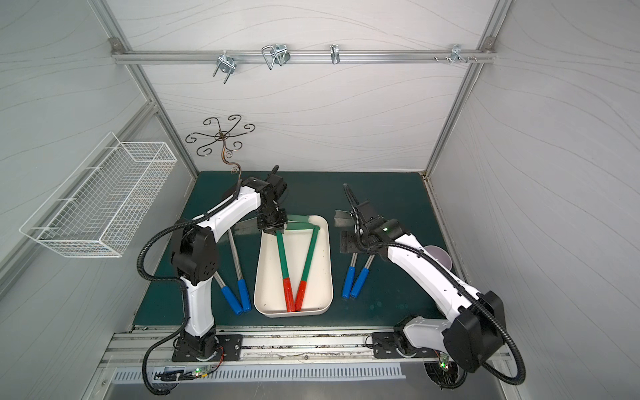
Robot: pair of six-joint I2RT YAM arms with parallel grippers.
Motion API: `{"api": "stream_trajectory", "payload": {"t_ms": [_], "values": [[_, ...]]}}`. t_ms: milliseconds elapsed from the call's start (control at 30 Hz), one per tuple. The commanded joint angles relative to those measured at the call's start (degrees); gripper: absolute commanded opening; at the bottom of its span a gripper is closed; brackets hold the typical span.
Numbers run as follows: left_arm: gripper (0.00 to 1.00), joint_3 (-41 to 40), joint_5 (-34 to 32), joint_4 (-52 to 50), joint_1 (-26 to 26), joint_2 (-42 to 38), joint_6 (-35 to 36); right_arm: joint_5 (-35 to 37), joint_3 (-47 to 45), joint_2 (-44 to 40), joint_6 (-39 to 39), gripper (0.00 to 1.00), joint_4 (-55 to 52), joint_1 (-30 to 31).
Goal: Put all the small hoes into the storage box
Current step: Place the hoe in the storage box.
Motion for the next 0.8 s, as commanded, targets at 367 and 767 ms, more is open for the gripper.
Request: {"api": "stream_trajectory", "payload": {"t_ms": [367, 767], "values": [[0.0, -0.55, 2.97, 4.11, 0.65, 2.43, -3.56, 0.31, -0.33, -1.52, -0.25, 0.88, -1.59, -0.02], [0.0, -3.72, 3.5, 4.81, 1.25, 3.29, -3.23, 0.23, -0.34, -0.94, -0.34, 0.88, -1.33, 0.0]]}}
